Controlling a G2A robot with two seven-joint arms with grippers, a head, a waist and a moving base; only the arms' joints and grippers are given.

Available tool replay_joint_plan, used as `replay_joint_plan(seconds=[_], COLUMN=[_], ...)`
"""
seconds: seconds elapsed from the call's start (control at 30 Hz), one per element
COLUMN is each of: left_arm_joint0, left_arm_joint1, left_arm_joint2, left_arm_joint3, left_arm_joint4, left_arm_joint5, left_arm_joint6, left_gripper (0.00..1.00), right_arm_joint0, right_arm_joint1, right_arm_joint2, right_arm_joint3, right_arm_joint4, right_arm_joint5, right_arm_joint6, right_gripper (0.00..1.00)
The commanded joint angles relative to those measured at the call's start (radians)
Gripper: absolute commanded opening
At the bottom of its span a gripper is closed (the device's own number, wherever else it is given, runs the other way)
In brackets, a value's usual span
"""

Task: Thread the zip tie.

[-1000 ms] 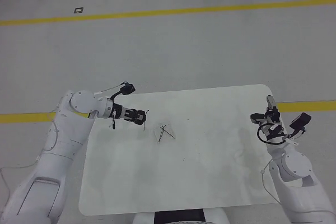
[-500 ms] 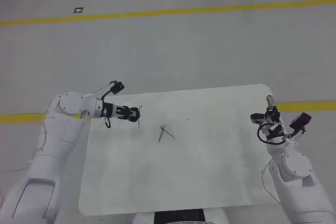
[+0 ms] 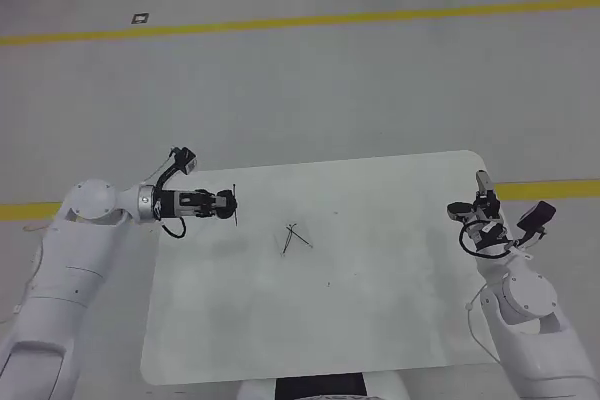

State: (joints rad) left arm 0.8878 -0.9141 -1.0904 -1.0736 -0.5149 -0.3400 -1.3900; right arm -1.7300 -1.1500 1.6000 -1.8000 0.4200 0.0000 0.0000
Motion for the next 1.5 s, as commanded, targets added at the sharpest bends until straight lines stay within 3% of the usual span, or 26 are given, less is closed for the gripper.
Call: replay_joint_plan(seconds=[0.0, 0.33, 0.4, 0.67, 0.77, 0.9, 1.13, 1.37, 1.47], left_arm_joint0=[-0.005, -0.024, -0.033, -0.030, -0.024, -0.018, 0.045, 0.094, 0.106], left_arm_joint1=[0.012, 0.048, 0.055, 0.054, 0.059, 0.075, 0.108, 0.130, 0.133], left_arm_joint2=[0.028, 0.116, 0.139, 0.142, 0.153, 0.133, 0.081, 0.053, 0.046], left_arm_joint3=[0.007, 0.020, -0.008, -0.017, -0.069, -0.137, -0.285, -0.383, -0.402], left_arm_joint4=[-0.068, -0.243, -0.213, -0.200, -0.069, 0.121, 0.410, 0.588, 0.584], left_arm_joint5=[0.000, 0.000, 0.000, 0.000, 0.000, 0.000, 0.001, 0.009, 0.000], left_arm_joint6=[0.000, 0.000, 0.000, 0.013, 0.089, 0.175, 0.316, 0.383, 0.390], left_gripper=[0.00, 0.00, 0.00, 0.00, 0.00, 0.00, 0.00, 0.00, 0.00], right_arm_joint0=[0.000, 0.000, 0.000, 0.000, 0.001, 0.044, 0.124, 0.194, 0.206], right_arm_joint1=[0.000, 0.000, 0.000, 0.000, 0.000, 0.002, 0.005, 0.004, 0.003], right_arm_joint2=[0.000, 0.000, 0.000, 0.000, 0.000, 0.000, -0.038, -0.110, -0.125], right_arm_joint3=[0.000, 0.000, 0.000, 0.000, -0.001, -0.012, -0.032, -0.032, -0.034], right_arm_joint4=[0.000, 0.000, 0.000, 0.000, -0.001, -0.026, -0.092, -0.190, -0.198], right_arm_joint5=[0.000, 0.000, 0.000, 0.000, -0.001, 0.001, 0.002, -0.001, 0.002], right_arm_joint6=[0.000, 0.000, 0.000, 0.000, 0.001, 0.086, 0.228, 0.316, 0.341], right_gripper=[1.00, 1.00, 1.00, 1.00, 1.00, 1.00, 1.00, 1.00, 1.00])
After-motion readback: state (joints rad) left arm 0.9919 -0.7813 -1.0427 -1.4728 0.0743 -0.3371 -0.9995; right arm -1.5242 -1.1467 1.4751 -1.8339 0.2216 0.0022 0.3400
